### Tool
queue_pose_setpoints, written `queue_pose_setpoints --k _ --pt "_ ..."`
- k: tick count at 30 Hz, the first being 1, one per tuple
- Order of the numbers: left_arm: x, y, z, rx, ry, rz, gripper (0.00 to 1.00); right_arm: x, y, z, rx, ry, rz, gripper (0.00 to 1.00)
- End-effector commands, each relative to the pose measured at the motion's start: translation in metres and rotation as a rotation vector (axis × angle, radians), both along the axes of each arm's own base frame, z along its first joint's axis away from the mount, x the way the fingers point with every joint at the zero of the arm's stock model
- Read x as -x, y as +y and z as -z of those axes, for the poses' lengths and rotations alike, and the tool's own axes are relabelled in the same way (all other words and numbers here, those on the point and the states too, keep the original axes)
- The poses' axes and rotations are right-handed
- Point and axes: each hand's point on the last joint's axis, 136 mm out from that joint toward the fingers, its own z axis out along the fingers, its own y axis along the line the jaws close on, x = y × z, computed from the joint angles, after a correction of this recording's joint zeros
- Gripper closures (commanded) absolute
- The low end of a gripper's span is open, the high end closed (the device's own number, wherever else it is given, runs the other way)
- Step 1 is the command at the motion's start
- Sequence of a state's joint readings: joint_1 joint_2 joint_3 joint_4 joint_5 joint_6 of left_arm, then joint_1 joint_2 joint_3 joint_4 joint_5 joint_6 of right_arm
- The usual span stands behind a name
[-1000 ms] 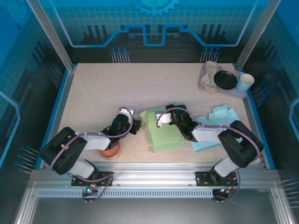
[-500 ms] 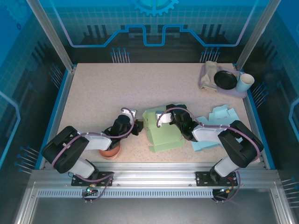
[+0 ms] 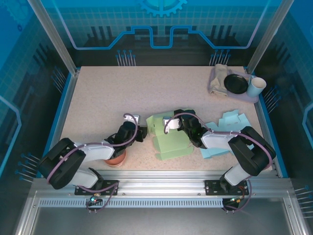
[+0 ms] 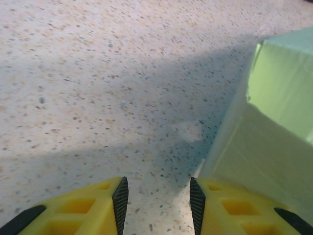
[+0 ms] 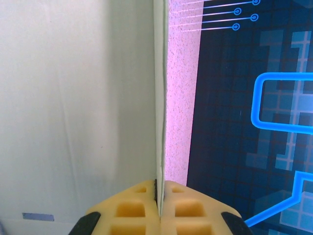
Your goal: Fold the paper box
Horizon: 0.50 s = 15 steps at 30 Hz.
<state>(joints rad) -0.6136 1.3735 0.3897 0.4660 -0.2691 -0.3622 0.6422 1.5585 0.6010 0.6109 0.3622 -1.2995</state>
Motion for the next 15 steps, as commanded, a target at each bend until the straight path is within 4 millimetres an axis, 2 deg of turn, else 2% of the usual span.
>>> queue_pose_setpoints --k 1,15 --pt "0.010 0.012 0.009 -0.032 0.039 -0.033 0.58 0.000 0.001 -0.001 0.005 -0.004 -0.001 1.00" --pt "0.024 -0.024 -0.021 0.109 -0.033 0.179 0.53 0.002 0.002 -0.001 0.003 0.017 -0.006 1.00"
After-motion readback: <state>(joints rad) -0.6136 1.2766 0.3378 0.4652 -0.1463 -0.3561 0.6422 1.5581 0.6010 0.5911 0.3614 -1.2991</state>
